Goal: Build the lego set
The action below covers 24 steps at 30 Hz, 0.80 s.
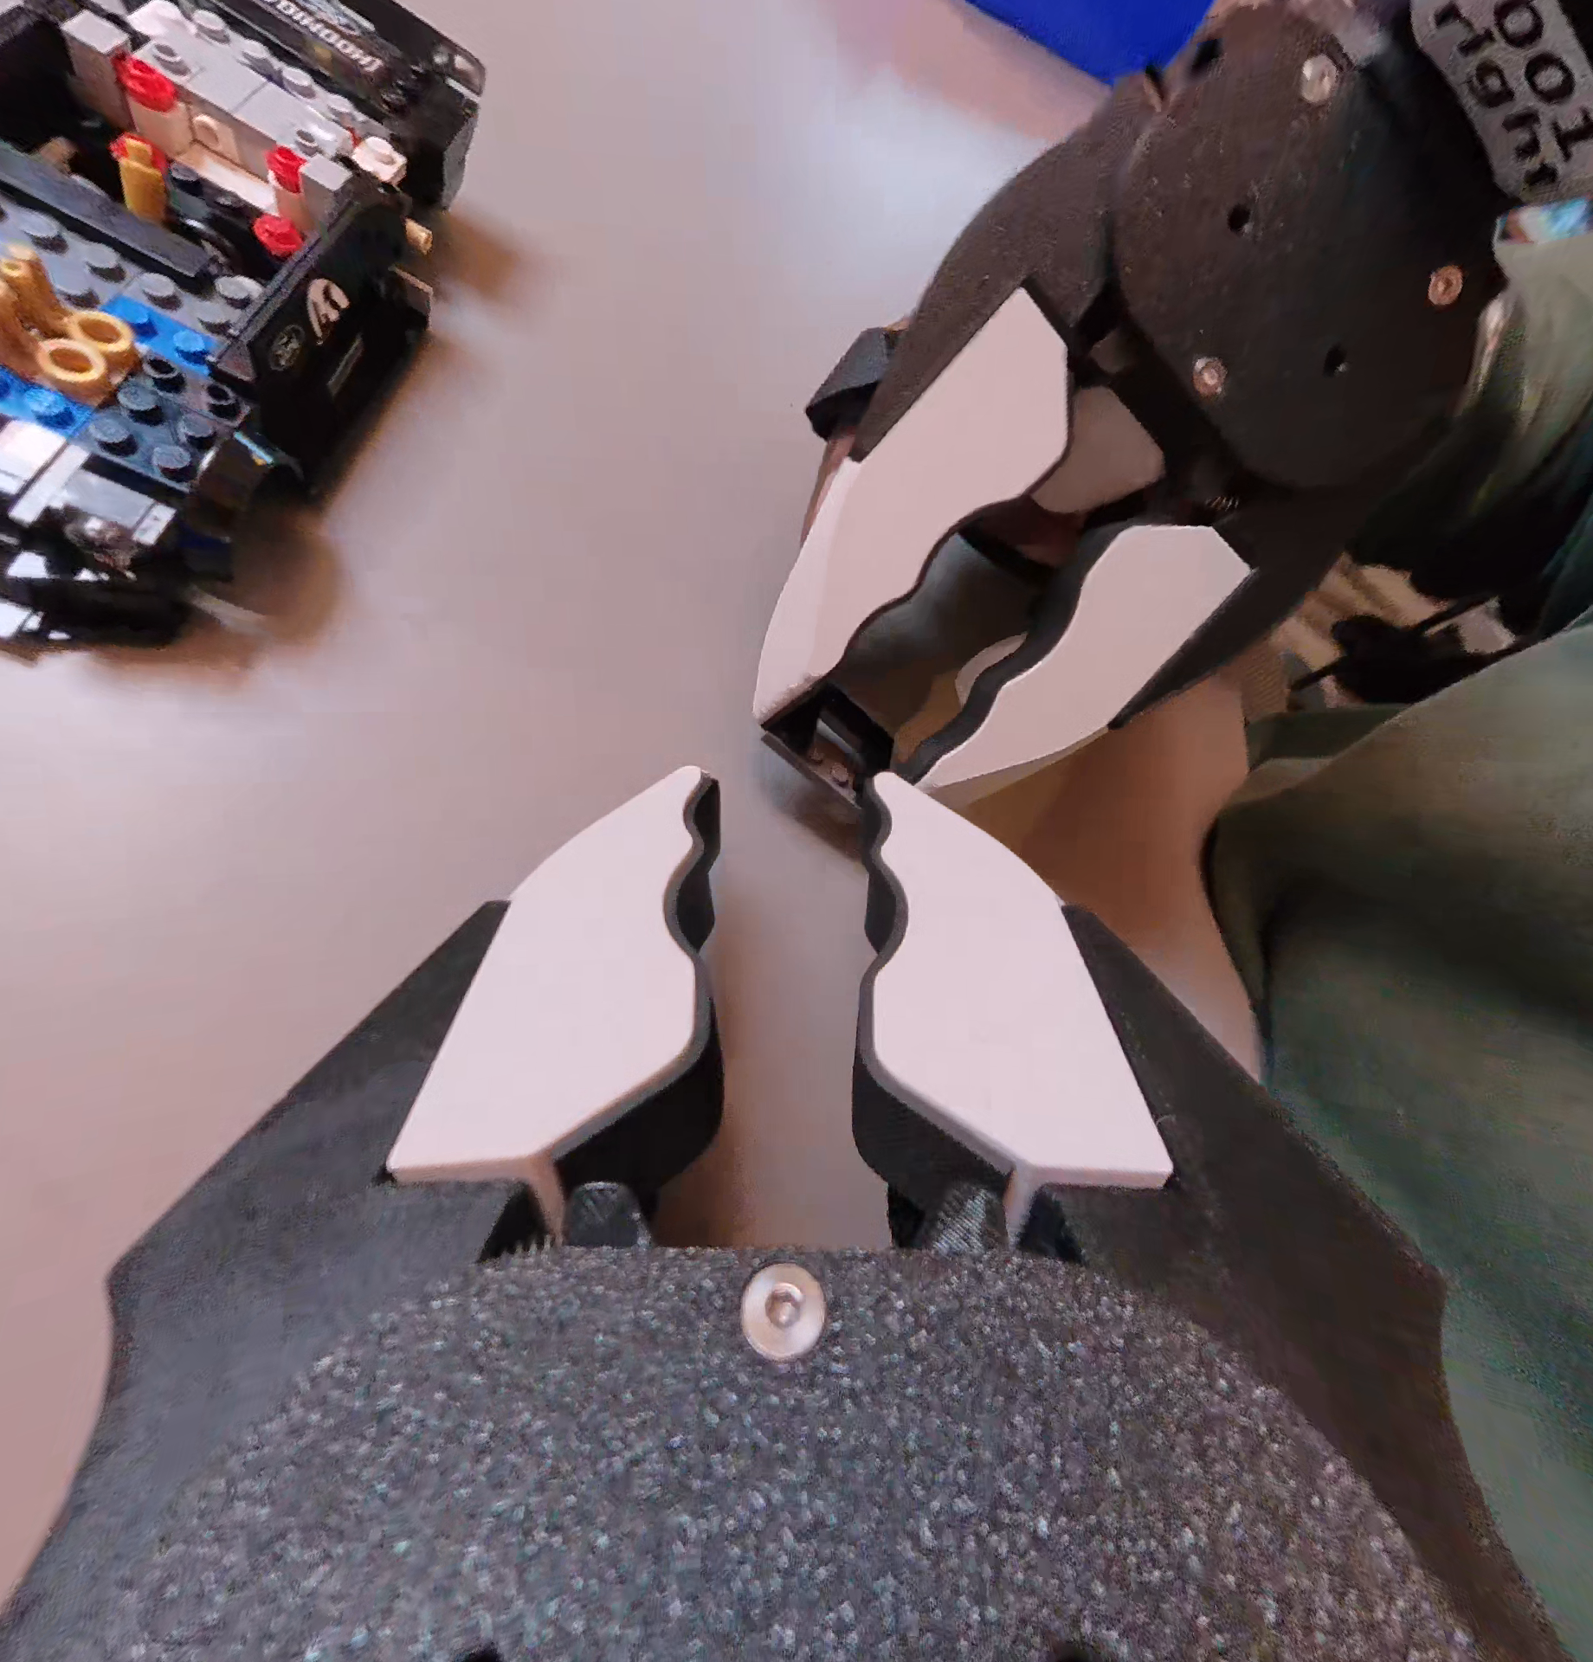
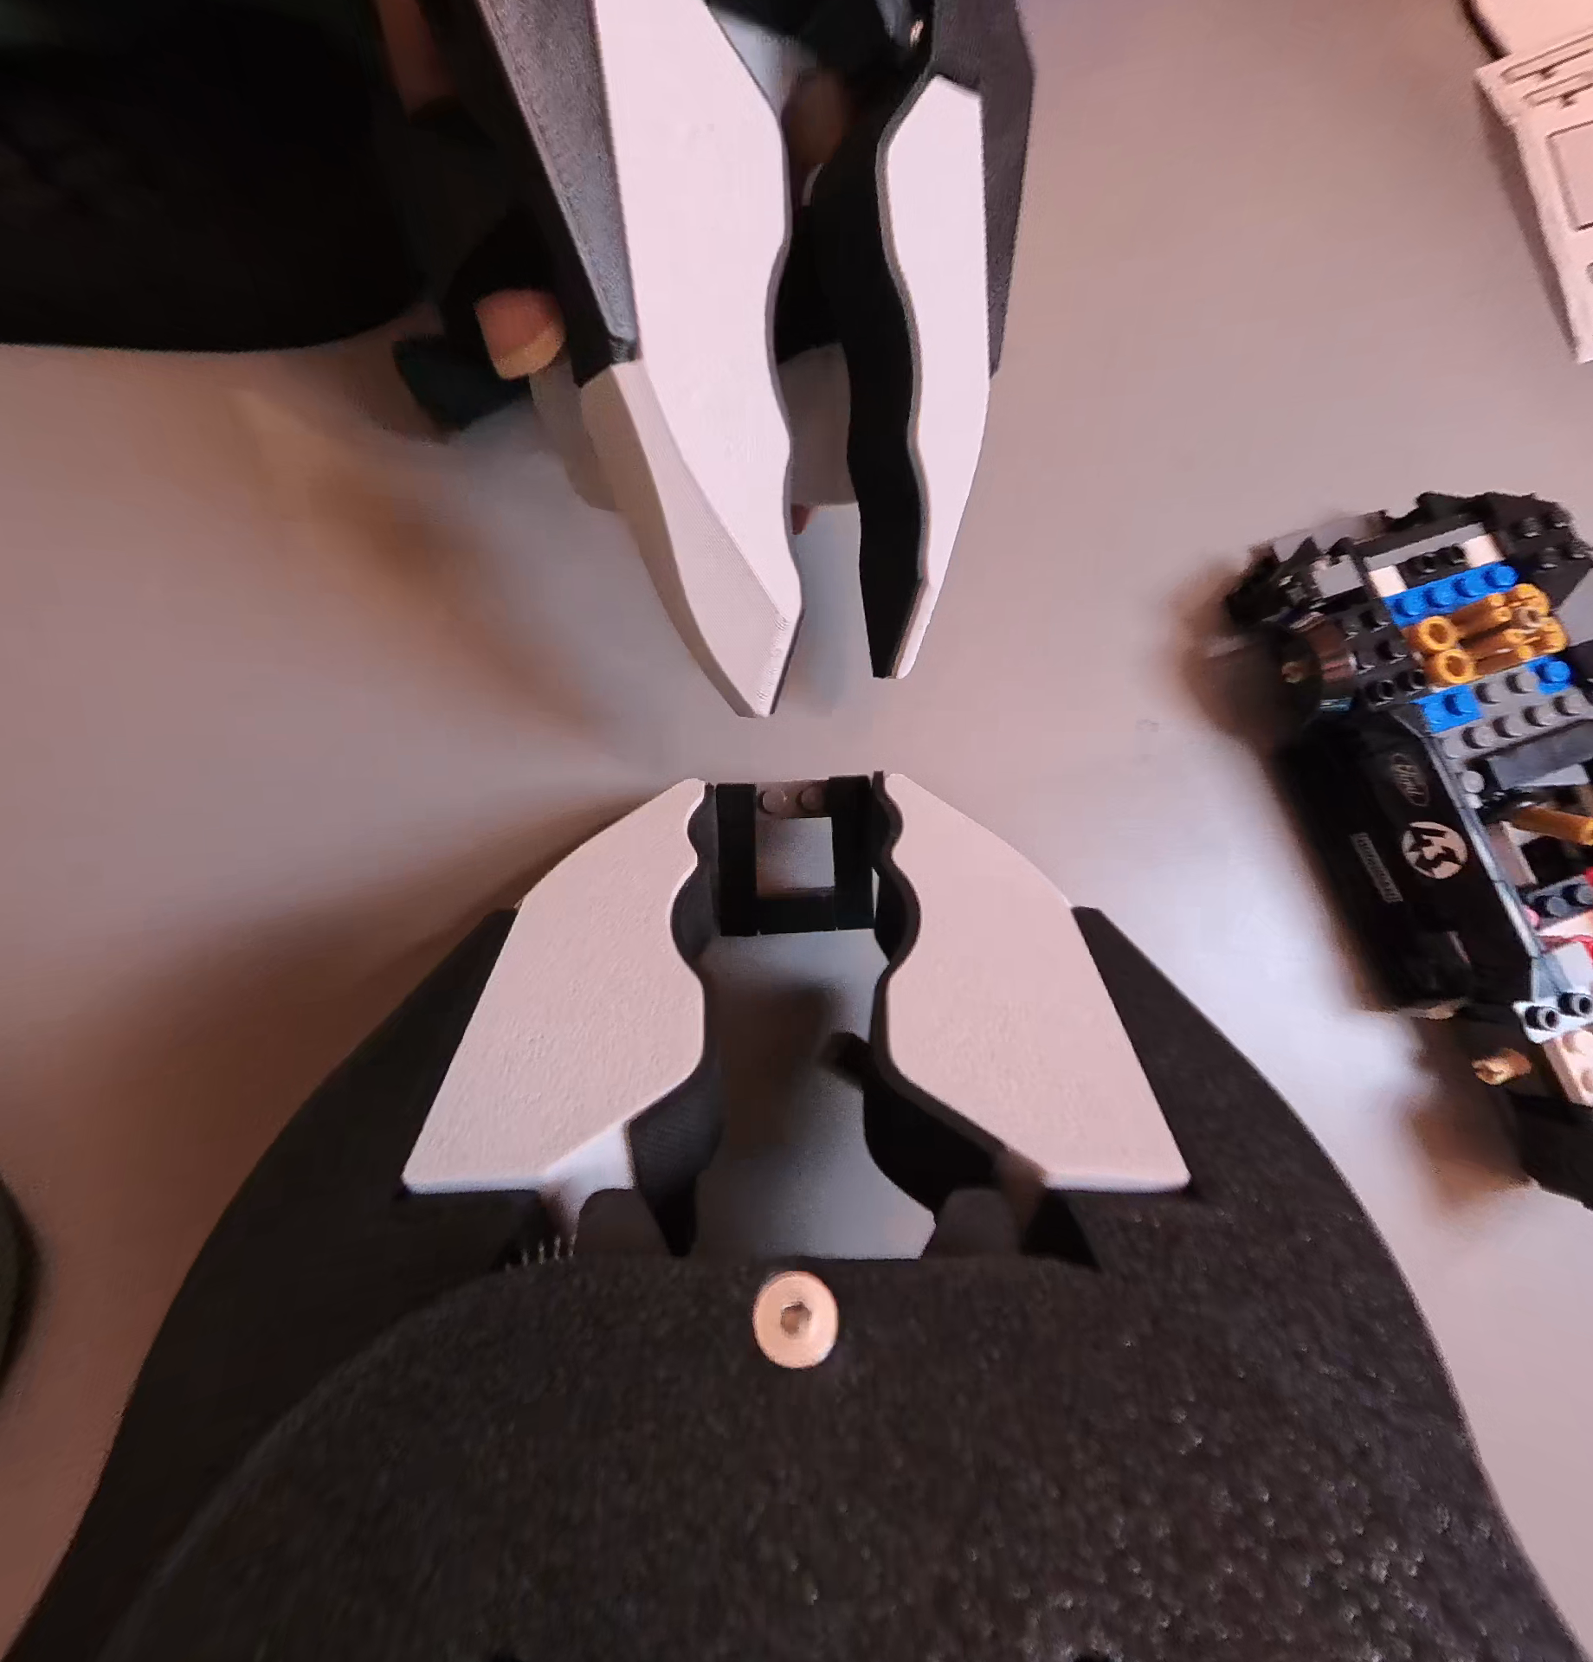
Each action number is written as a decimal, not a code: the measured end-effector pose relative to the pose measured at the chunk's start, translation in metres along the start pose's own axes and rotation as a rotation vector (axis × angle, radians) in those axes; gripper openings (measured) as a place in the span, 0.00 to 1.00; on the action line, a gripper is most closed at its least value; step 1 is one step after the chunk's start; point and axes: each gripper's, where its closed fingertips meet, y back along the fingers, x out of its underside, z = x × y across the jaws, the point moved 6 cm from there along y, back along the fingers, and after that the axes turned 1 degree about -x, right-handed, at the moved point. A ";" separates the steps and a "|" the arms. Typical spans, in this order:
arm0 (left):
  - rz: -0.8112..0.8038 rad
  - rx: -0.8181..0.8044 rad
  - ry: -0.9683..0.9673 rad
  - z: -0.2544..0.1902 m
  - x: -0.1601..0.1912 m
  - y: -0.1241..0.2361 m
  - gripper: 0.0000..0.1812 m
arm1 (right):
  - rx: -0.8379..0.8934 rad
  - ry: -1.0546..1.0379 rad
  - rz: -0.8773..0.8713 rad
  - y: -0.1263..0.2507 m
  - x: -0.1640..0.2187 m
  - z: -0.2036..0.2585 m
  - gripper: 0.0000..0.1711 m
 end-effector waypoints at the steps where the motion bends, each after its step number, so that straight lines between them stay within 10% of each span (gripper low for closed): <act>1: -0.015 0.004 0.034 0.002 -0.001 0.000 0.16 | 0.009 -0.001 -0.013 0.001 -0.001 0.000 0.19; 24: -0.163 0.028 0.223 -0.001 -0.018 -0.011 0.05 | 0.295 0.100 -0.087 0.010 -0.012 0.003 0.19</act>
